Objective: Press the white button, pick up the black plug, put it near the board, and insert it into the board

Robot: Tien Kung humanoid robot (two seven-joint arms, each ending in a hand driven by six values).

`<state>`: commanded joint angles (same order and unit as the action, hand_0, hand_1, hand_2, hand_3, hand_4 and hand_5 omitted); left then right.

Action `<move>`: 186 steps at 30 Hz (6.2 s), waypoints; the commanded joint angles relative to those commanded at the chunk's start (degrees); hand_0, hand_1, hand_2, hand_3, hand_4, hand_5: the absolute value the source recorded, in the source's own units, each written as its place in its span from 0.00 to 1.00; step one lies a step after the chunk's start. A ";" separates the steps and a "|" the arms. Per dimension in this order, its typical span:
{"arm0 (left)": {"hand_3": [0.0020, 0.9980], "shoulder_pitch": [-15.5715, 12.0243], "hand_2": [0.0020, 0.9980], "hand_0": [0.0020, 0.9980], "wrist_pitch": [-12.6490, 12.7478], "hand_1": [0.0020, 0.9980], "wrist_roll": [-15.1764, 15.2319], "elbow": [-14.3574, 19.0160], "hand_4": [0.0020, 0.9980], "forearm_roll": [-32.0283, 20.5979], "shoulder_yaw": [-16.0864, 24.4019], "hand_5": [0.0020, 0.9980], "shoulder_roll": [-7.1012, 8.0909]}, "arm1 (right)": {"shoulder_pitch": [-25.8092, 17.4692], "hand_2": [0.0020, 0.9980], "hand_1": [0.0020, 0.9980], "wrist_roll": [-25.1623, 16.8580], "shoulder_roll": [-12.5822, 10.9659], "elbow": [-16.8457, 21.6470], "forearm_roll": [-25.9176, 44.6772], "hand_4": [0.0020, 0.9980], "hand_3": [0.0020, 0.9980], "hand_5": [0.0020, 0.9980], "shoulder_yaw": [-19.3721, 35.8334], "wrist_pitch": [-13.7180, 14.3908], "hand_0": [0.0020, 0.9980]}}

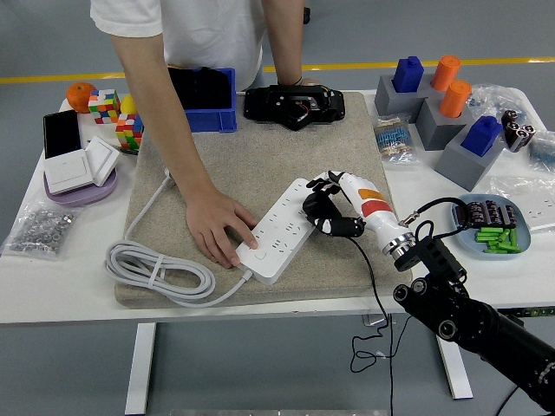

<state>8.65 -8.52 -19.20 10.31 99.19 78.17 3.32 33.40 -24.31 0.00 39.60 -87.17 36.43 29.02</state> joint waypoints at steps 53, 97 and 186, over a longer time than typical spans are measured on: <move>0.65 -0.18 0.64 0.69 -0.09 0.67 -0.10 0.00 0.56 0.24 0.10 0.17 -0.24 | 0.50 0.84 0.87 -0.28 0.00 0.72 2.43 1.00 0.87 0.50 -2.55 -3.29 0.90; 0.65 0.46 0.64 0.69 0.29 0.67 0.33 0.00 0.56 -0.51 -0.08 0.17 0.03 | -21.72 0.71 0.77 6.44 -10.46 30.77 -5.32 0.70 0.63 0.05 8.62 -6.57 0.86; 0.65 0.62 0.64 0.69 0.14 0.67 0.16 0.00 0.56 -0.81 -0.45 0.17 -0.29 | -7.63 0.75 0.80 4.49 -3.90 18.89 -1.72 0.73 0.67 0.09 -1.24 -6.86 0.88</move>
<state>9.27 -8.38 -19.04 10.31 98.38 77.72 3.03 25.77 -19.82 -3.90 58.49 -88.90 35.19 22.15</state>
